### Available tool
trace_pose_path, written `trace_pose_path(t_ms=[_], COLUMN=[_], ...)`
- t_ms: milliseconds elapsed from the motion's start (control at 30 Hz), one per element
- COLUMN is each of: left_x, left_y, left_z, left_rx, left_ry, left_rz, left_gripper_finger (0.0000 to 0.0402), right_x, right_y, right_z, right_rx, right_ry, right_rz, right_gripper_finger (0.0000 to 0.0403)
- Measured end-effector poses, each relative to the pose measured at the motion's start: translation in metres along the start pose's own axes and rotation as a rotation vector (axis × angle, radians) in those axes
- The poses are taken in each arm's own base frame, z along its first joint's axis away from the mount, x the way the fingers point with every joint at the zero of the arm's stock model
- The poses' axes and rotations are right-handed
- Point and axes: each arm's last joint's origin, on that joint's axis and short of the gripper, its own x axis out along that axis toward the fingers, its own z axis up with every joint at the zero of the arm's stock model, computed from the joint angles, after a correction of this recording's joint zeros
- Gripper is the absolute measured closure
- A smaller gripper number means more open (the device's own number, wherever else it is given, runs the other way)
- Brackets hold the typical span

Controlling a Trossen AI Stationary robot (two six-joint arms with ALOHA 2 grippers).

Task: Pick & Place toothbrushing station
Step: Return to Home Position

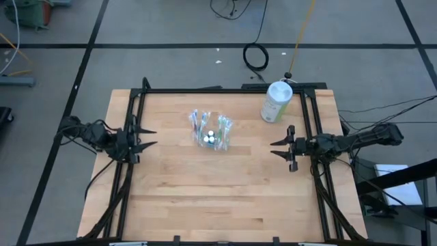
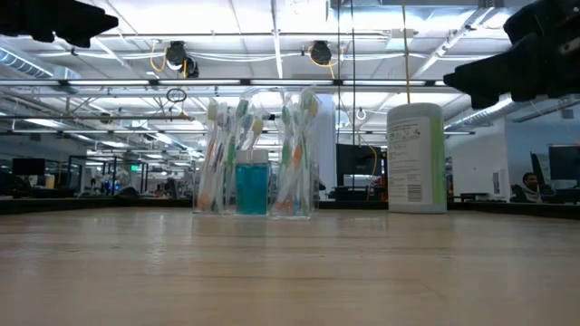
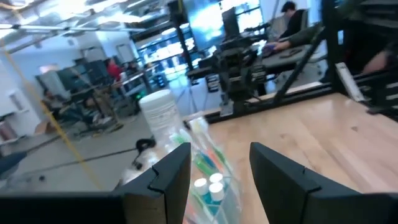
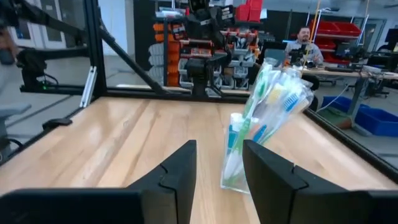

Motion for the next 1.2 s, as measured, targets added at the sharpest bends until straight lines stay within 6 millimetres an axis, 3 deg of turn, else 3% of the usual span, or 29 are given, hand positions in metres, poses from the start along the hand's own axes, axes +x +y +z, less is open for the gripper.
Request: trace_pose_path(t_ms=[367, 533, 800, 1200], left_x=[-0.001, 0.009, 0.020, 0.031], left_y=[-0.008, -0.020, -0.029, -0.021], left_z=[-0.012, -0.028, -0.043, -0.069], left_rx=[-0.004, -0.018, 0.014, -0.028], left_ry=[0.018, -0.022, -0.164, -0.102], left_rz=[-0.152, -0.156, -0.102, -0.010], left_gripper_finger=[0.0231, 0.0231, 0.0231, 0.0231], right_x=[-0.007, -0.007, -0.007, -0.007], right_y=[-0.001, -0.001, -0.001, -0.001], right_z=[-0.002, -0.003, -0.003, -0.003], right_rx=[0.016, 0.014, -0.002, -0.008], right_ry=[-0.040, -0.034, -0.033, -0.033], right_rz=[-0.002, -0.003, -0.005, -0.005], right_gripper_finger=[0.0277, 0.0280, 0.0281, 0.0278])
